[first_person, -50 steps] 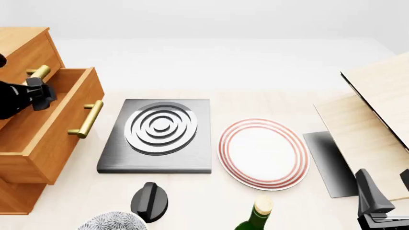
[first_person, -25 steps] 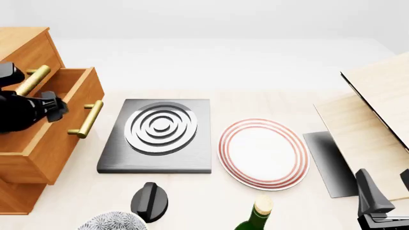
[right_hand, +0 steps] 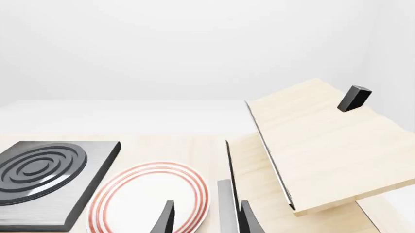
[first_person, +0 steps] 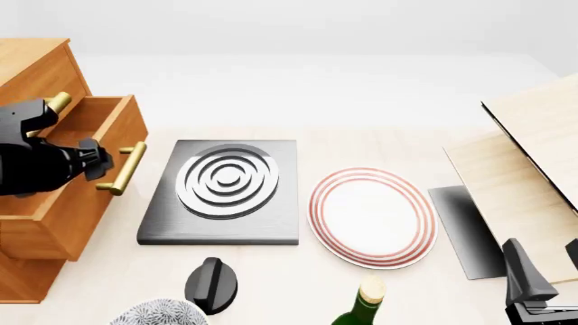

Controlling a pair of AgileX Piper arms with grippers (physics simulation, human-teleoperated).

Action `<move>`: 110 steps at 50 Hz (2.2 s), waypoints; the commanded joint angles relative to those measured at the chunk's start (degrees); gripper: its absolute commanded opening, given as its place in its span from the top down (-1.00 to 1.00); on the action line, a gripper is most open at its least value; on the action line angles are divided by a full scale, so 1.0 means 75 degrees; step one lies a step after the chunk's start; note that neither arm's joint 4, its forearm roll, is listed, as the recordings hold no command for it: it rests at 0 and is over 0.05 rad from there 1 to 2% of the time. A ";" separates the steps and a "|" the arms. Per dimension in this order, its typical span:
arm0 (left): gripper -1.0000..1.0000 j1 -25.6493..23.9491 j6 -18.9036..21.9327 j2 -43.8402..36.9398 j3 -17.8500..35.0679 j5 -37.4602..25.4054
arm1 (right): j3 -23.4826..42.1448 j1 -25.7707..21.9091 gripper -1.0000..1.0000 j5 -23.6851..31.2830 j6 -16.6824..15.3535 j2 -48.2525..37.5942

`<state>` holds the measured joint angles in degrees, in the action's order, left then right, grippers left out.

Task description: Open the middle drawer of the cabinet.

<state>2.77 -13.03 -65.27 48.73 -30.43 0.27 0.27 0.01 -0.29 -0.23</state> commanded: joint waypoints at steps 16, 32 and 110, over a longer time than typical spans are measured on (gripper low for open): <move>-1.00 -0.0401 -0.0083 -0.0086 -0.0232 0.0197 | -0.0005 0.0000 -1.00 -0.0004 -0.0001 0.0001; -1.00 -0.1001 -0.0140 -0.0122 -0.0156 0.0172 | -0.0002 0.0001 -1.00 -0.0001 0.0001 0.0002; -1.00 -0.3033 -0.0878 -0.0867 0.0560 0.0112 | 0.0002 0.0000 -1.00 0.0002 0.0000 0.0000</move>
<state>-17.04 -18.54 -71.15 52.25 -30.52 0.29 0.27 0.03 -0.32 -0.22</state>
